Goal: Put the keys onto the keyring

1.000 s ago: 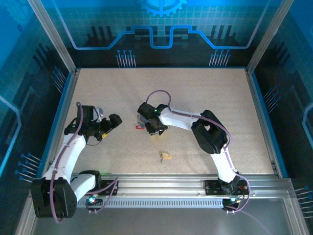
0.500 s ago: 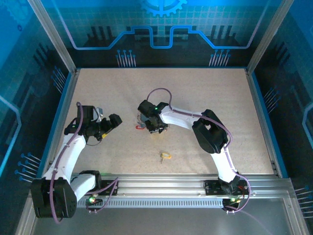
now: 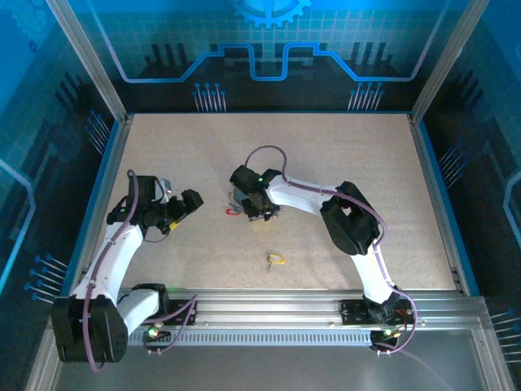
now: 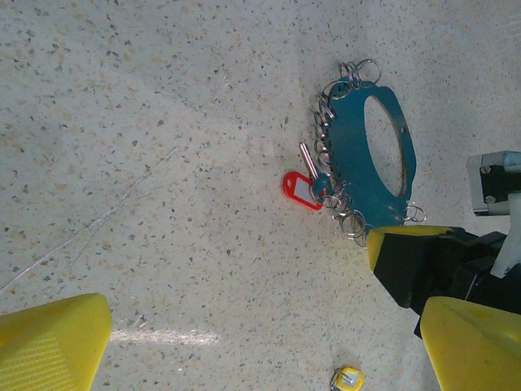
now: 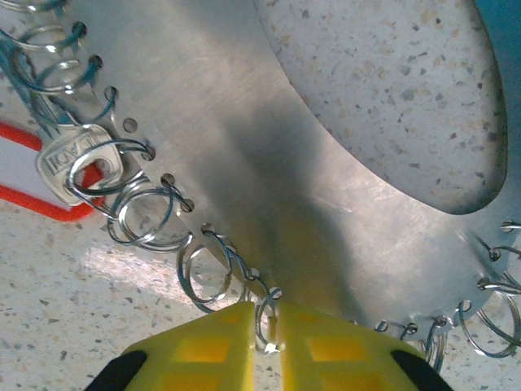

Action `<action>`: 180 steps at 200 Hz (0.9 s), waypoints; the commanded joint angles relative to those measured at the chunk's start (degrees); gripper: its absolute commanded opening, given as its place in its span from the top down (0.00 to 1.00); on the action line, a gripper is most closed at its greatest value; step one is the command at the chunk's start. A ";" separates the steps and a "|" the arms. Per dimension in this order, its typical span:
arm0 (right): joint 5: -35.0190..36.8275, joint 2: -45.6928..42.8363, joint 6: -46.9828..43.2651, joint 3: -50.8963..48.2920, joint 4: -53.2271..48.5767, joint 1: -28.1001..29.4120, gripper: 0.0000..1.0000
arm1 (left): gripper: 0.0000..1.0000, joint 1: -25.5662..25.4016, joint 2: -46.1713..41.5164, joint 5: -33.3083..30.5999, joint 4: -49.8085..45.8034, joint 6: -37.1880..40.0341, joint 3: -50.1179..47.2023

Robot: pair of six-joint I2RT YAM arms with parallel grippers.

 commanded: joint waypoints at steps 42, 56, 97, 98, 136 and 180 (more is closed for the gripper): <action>-1.52 -0.33 0.33 1.84 -1.58 -0.48 0.92 | 0.01 -0.25 -0.33 -0.42 -1.50 1.35 0.15; -1.28 -0.44 0.19 1.59 -1.62 -0.52 0.91 | 0.01 -0.25 -0.23 0.22 -0.73 0.99 -0.14; -1.59 0.95 0.54 1.49 -2.37 -0.49 0.84 | 0.01 -0.25 0.04 0.11 -0.62 0.99 -0.07; -1.51 0.96 0.53 1.49 -2.39 -0.42 0.84 | 0.01 -0.25 0.04 0.16 -0.58 0.94 -0.10; -1.11 0.96 0.71 1.40 -2.76 -0.53 0.86 | 0.01 -0.25 0.29 0.03 -0.47 0.95 0.06; -0.81 1.31 0.86 1.33 -3.14 -0.62 0.84 | 0.01 -0.27 0.66 0.50 -0.31 0.79 0.05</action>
